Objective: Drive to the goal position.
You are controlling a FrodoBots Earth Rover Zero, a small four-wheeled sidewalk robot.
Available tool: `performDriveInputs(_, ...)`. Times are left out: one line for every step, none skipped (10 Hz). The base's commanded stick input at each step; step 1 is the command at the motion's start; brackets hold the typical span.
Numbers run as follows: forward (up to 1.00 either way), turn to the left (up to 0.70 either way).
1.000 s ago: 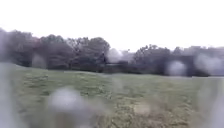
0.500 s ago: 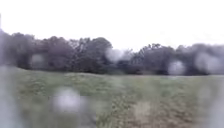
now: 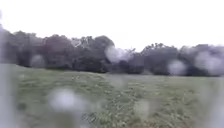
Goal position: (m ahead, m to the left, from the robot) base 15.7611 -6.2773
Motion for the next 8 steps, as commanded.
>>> performDriveInputs(0.85, 0.00)
performDriveInputs(0.85, 0.00)
performDriveInputs(0.85, 0.00)
performDriveInputs(0.85, 0.00)
performDriveInputs(0.85, 0.00)
performDriveInputs(0.85, 0.00)
performDriveInputs(0.85, 0.00)
performDriveInputs(0.85, 0.00)
